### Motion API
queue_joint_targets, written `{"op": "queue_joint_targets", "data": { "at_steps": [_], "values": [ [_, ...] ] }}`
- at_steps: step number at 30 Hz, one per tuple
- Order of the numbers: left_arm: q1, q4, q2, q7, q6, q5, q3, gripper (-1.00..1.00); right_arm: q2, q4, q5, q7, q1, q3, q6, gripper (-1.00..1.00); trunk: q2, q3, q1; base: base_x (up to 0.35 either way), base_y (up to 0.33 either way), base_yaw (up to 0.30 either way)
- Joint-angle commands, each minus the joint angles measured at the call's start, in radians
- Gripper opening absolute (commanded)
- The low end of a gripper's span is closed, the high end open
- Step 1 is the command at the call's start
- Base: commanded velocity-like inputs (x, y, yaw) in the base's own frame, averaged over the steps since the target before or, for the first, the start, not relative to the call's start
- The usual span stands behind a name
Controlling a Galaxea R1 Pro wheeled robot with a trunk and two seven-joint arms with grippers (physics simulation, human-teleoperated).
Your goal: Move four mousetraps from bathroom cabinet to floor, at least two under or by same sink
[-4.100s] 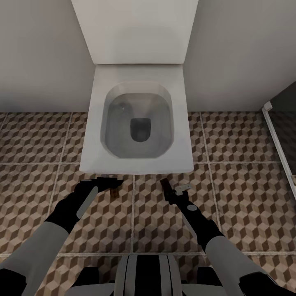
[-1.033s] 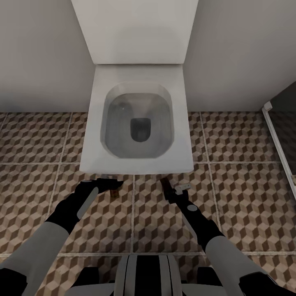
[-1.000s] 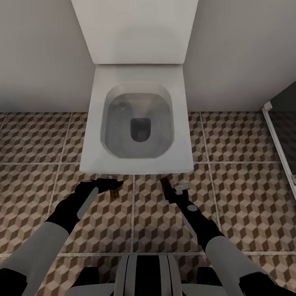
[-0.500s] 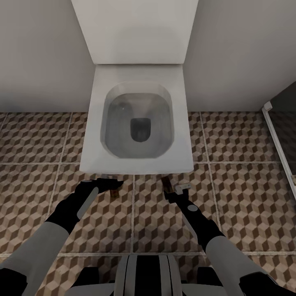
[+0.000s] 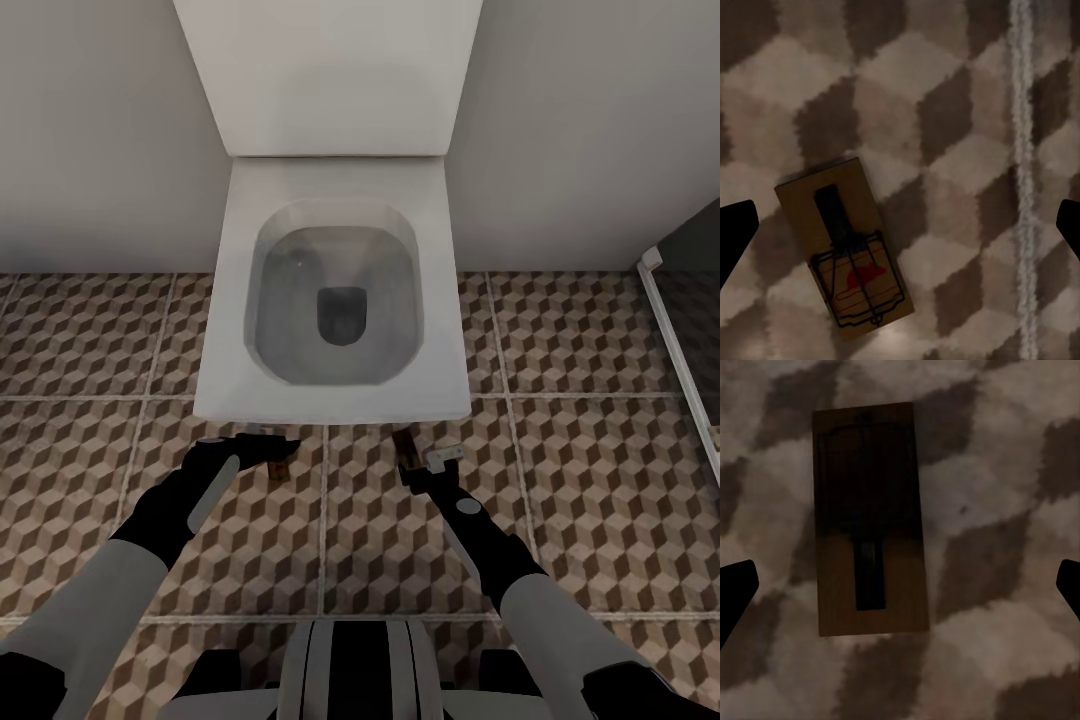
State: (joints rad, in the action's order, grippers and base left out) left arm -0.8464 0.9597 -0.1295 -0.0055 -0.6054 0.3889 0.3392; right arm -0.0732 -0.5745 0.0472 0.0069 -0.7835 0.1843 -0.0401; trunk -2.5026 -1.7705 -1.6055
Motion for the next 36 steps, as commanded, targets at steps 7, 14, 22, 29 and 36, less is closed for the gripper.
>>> {"op": "queue_joint_targets", "data": {
  "at_steps": [7,14,22,29,36],
  "values": [
    [0.000,0.001,-0.001,-0.001,-0.004,0.001,0.002,1.00,0.000,0.001,0.005,0.001,0.000,0.000,-0.003,1.00,0.000,0.000,0.000,-0.081,0.000,0.000],
    [0.000,0.001,-0.001,-0.001,-0.004,0.001,0.002,1.00,0.000,0.001,0.005,0.001,0.000,0.000,-0.003,1.00,0.000,0.000,0.000,-0.274,0.000,0.000],
    [0.000,0.001,-0.001,-0.001,-0.004,0.001,0.003,1.00,0.001,0.001,0.005,0.001,0.000,0.000,-0.003,1.00,0.000,0.000,0.000,-0.311,0.000,0.000],
    [0.000,0.000,-0.001,-0.001,-0.004,0.002,0.003,1.00,0.001,0.001,0.005,0.001,0.000,0.000,-0.003,1.00,0.000,0.000,0.000,-0.316,0.000,0.000],
    [0.000,-0.001,-0.001,-0.001,-0.004,0.002,0.003,1.00,0.001,0.001,0.005,0.001,0.000,0.000,-0.003,1.00,0.000,0.000,0.000,-0.317,0.000,0.000]
  ]
}}
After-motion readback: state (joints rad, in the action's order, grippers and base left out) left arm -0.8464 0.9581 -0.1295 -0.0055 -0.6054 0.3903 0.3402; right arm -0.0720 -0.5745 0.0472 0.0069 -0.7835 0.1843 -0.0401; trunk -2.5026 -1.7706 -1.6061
